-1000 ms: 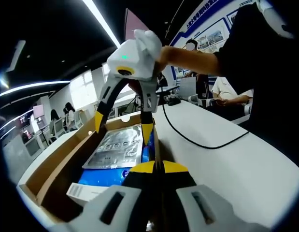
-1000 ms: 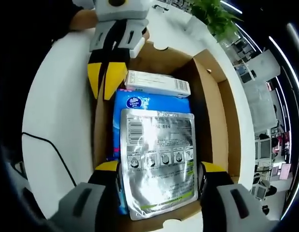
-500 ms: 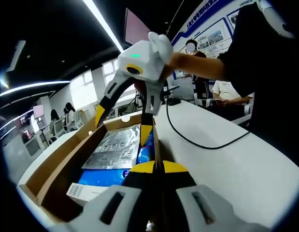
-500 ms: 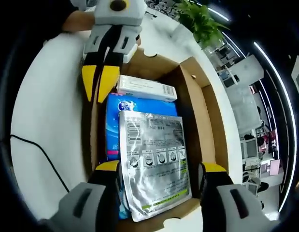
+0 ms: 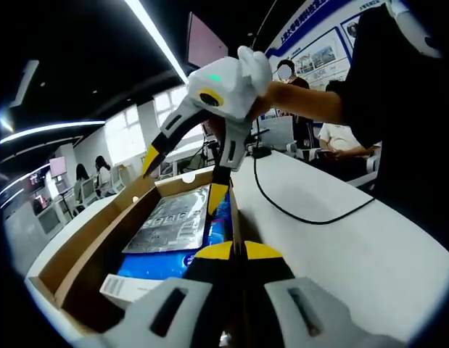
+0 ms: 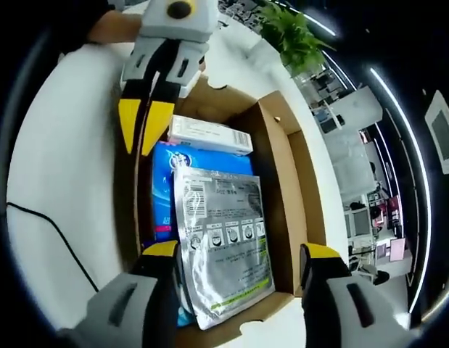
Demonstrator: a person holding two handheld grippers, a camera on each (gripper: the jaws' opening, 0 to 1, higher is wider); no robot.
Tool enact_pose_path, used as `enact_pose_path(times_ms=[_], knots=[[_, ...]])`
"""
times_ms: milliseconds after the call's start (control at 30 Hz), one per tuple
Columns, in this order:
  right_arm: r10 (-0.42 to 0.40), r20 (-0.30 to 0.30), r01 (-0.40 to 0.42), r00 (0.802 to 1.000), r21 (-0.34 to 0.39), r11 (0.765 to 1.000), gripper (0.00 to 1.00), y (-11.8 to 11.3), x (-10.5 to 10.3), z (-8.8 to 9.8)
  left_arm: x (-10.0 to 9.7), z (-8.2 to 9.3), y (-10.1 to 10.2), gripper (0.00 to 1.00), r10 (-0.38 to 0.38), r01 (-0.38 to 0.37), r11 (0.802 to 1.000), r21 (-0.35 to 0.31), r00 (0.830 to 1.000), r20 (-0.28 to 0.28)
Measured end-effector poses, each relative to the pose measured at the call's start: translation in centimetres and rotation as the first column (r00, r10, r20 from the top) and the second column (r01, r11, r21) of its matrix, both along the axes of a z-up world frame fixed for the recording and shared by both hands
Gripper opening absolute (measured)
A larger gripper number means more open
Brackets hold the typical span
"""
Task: Operate the shoe box by opening the lid, removing the specified soft item, and placing it in the target area until the item is outside and the box remains undamaged.
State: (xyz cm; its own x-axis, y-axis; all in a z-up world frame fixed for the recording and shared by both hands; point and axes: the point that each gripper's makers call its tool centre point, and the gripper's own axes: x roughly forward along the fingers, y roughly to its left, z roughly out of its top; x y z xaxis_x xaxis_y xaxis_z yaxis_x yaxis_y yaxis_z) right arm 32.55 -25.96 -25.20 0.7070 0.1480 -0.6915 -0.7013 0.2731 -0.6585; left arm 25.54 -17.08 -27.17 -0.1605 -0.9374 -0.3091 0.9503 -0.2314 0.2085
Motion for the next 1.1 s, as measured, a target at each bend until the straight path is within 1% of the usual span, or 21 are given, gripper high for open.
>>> enact_pose_path(times_ms=[100, 233, 400, 533, 600, 633, 667, 767, 900, 1100], knots=[[-0.015, 0.048, 0.015, 0.999, 0.001, 1.0, 0.69, -0.2, 0.0, 0.9, 0.1, 0.0, 0.0, 0.03, 0.001, -0.001, 1.0, 0.0, 1.0, -0.001], [0.003, 0.14, 0.002, 0.99, -0.039, 0.999, 0.69, 0.1, -0.1, 2.4, 0.1, -0.1, -0.1, 0.03, 0.002, -0.002, 1.0, 0.0, 1.0, -0.002], [0.0, 0.167, 0.006, 0.986, -0.039, 0.999, 0.68, 0.1, -0.2, 2.6, 0.2, -0.1, -0.1, 0.03, 0.003, -0.003, 1.0, 0.001, 1.0, -0.004], [-0.007, 0.205, 0.016, 0.979, -0.045, 0.999, 0.68, 0.0, 0.0, 3.6, 0.2, -0.1, -0.1, 0.03, 0.004, -0.004, 1.0, 0.001, 1.0, -0.003], [0.013, 0.261, 0.003, 0.965, -0.064, 0.998, 0.66, 0.3, 0.3, 4.8, 0.2, -0.1, -0.1, 0.03, 0.004, -0.004, 1.0, 0.001, 1.0, -0.003], [0.019, 0.301, 0.003, 0.953, -0.07, 0.998, 0.64, 0.4, 0.5, 5.7, 0.3, -0.1, -0.1, 0.03, 0.004, -0.004, 1.0, 0.002, 1.0, -0.002], [0.023, 0.311, 0.002, 0.95, -0.08, 0.997, 0.63, 0.3, 0.6, 6.0, 0.3, -0.1, -0.1, 0.03, 0.004, -0.004, 1.0, 0.001, 1.0, -0.002], [-0.005, 0.292, 0.019, 0.956, -0.044, 0.999, 0.63, 0.0, 1.1, 5.8, 0.2, -0.1, -0.1, 0.03, 0.004, -0.004, 1.0, 0.001, 1.0, -0.003], [-0.003, 0.279, 0.019, 0.96, -0.054, 0.998, 0.63, 0.1, 1.7, 5.1, 0.2, -0.1, -0.1, 0.03, 0.004, -0.004, 1.0, 0.001, 1.0, -0.002], [-0.013, 0.283, 0.027, 0.959, -0.047, 0.999, 0.63, 0.0, 3.0, 4.3, 0.2, -0.1, -0.1, 0.03, 0.003, -0.003, 1.0, 0.0, 1.0, -0.002]])
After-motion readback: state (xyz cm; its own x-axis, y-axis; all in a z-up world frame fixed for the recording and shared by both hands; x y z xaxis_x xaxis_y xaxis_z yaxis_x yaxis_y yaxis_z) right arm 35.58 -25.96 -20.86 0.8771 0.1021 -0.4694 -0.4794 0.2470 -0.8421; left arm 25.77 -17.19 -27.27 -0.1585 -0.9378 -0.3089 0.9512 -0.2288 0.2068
